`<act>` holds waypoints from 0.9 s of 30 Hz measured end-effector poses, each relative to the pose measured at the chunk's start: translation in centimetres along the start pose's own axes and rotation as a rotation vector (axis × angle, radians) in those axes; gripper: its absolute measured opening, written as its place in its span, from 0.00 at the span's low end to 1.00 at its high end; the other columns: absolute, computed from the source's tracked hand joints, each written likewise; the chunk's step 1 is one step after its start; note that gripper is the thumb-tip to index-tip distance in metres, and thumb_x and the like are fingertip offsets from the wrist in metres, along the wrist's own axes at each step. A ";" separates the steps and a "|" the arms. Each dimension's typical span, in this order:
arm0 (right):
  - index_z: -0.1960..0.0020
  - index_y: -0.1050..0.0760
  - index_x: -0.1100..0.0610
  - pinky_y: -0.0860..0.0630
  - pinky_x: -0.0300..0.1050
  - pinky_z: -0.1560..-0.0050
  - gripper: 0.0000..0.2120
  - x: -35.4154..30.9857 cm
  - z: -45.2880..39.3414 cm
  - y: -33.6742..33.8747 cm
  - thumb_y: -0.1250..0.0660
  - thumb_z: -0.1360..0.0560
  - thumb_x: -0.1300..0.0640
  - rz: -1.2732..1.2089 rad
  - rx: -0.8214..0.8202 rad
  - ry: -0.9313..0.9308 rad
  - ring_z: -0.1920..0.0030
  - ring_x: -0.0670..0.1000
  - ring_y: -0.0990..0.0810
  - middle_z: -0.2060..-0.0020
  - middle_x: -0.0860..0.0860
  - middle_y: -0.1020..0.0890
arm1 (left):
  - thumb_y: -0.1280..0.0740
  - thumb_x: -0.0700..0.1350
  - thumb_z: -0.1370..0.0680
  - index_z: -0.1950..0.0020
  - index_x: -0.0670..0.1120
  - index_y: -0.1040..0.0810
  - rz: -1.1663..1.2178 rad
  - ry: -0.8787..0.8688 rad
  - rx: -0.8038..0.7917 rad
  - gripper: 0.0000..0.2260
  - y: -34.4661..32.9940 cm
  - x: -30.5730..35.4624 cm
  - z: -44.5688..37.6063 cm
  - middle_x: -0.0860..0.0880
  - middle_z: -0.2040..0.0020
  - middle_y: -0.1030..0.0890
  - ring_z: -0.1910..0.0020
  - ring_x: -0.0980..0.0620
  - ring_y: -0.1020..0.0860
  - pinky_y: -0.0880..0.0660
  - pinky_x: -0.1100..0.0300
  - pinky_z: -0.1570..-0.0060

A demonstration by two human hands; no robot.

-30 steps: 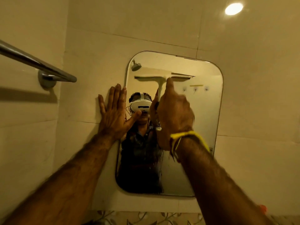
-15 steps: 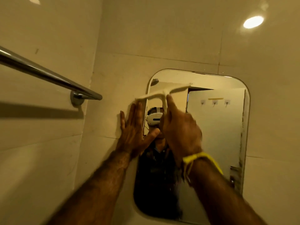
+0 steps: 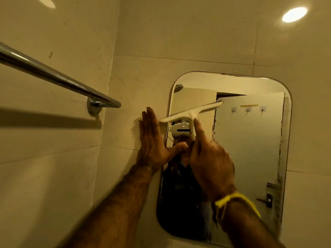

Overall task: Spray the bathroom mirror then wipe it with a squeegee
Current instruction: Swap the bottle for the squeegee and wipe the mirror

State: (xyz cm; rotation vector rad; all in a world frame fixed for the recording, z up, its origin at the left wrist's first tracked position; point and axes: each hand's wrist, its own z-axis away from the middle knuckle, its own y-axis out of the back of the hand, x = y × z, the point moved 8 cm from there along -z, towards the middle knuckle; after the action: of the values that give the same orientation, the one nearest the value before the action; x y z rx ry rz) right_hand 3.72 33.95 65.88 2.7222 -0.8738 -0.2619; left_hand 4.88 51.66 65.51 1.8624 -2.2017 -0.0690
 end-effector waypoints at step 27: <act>0.21 0.51 0.48 0.25 0.40 0.78 0.28 4.0 2.1 2.2 0.43 0.17 0.53 0.018 0.037 -0.151 0.77 0.43 0.30 0.73 0.45 0.28 | 0.47 0.70 0.22 0.17 0.43 0.54 -0.351 -0.004 0.003 0.43 -2.0 -1.0 2.0 0.43 0.17 0.56 0.19 0.43 0.57 0.60 0.40 0.22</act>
State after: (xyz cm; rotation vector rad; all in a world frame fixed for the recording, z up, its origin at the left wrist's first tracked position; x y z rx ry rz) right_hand 5.19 29.49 64.24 2.7554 -0.9515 -0.4564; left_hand 6.48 52.00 63.07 2.2295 -1.8526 -0.1334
